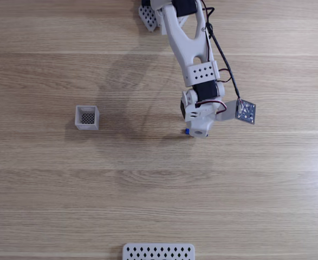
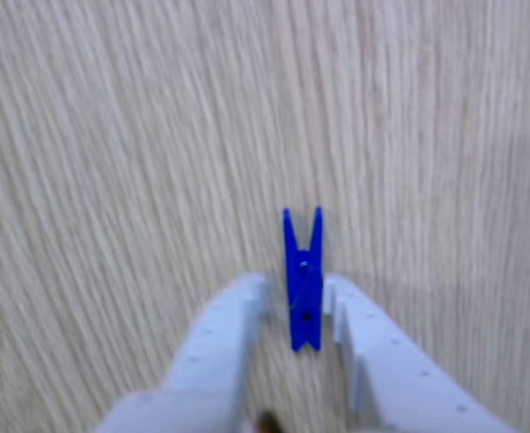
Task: Grasp a peg and put it in the crate.
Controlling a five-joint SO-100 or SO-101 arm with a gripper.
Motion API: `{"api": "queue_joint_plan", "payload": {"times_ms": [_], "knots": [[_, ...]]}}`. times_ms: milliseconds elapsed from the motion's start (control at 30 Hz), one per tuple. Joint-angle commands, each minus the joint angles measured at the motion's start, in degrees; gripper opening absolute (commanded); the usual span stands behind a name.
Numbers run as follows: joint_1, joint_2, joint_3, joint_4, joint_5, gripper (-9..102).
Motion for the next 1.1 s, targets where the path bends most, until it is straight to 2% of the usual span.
{"api": "queue_joint_plan", "payload": {"times_ms": [0,100,200,300,433,500,600,667,867,1067], "knots": [[0.5,2.2,-3.2,0.1,-0.1,-4],[1.0,2.6,-3.2,-2.3,0.7,0],[2.6,6.9,-2.2,-11.4,0.7,-1],[5.4,12.3,3.0,-26.9,0.7,-1],[9.1,19.8,15.1,-52.8,1.3,-1],[10.3,23.1,20.2,-65.6,4.0,-1],[11.8,26.9,25.3,-79.1,11.4,-1],[13.7,29.2,27.2,-82.9,17.6,-1],[23.0,37.6,31.0,-83.5,35.7,-1],[32.1,45.3,38.3,-83.4,43.9,-1]]}}
